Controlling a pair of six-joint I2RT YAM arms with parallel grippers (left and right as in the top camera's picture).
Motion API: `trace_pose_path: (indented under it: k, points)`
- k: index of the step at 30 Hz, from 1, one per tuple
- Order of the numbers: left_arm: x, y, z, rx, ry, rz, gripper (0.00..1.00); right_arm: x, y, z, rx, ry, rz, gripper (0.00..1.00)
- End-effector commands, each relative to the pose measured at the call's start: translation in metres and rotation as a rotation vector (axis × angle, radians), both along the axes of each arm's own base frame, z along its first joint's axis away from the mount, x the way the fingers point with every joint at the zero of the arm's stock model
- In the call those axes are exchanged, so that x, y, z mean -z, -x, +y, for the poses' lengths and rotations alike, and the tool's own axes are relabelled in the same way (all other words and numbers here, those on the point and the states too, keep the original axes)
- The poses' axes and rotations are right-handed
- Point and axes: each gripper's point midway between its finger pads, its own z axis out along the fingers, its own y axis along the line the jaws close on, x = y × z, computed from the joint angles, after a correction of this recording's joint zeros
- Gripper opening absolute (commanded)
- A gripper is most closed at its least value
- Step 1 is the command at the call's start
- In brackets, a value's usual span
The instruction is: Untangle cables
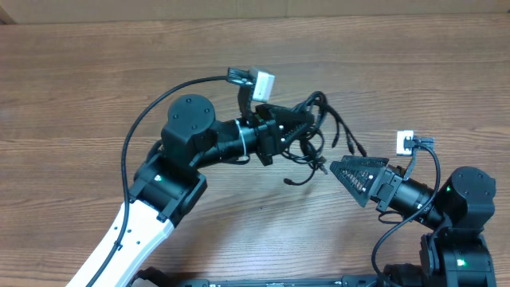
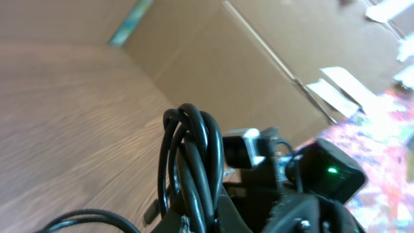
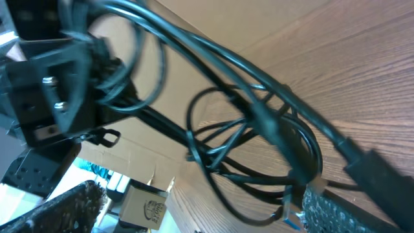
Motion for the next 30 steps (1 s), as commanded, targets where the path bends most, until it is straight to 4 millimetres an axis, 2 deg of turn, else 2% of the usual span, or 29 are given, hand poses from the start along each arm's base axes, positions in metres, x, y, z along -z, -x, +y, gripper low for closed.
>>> trace_pose_path:
  k: [1,6,12,19,20,22,25,28,30]
  points:
    - [-0.019,0.016,-0.009,0.065,0.025,-0.096,0.04,-0.014,0.003,0.001,-0.005,-0.008,-0.028,0.94]
    - [-0.019,0.024,-0.023,0.118,0.036,-0.123,0.04,-0.013,0.003,0.001,-0.005,-0.008,-0.024,0.72]
    - [-0.024,0.040,-0.031,0.215,0.062,-0.157,0.04,-0.012,0.003,0.000,-0.003,-0.007,-0.020,0.68]
    - [-0.031,0.063,-0.031,0.342,0.088,-0.208,0.04,-0.005,-0.004,-0.006,0.058,0.007,0.015,0.53]
    - [-0.031,0.065,-0.031,0.355,0.088,-0.214,0.04,-0.002,-0.005,-0.007,0.067,0.009,0.025,0.46]
    - [-0.030,0.070,-0.031,0.382,0.087,-0.218,0.04,0.002,-0.006,-0.008,0.079,0.013,0.046,0.24]
    - [-0.031,0.067,-0.031,0.367,0.087,-0.219,0.04,0.002,-0.007,-0.010,0.093,0.017,0.045,0.04]
    - [-0.031,0.063,-0.030,0.349,0.087,-0.219,0.04,0.010,-0.010,-0.013,0.124,0.026,0.081,0.04]
    - [-0.031,0.061,-0.028,0.344,0.087,-0.217,0.04,0.022,-0.015,-0.022,0.193,0.056,0.127,0.04]
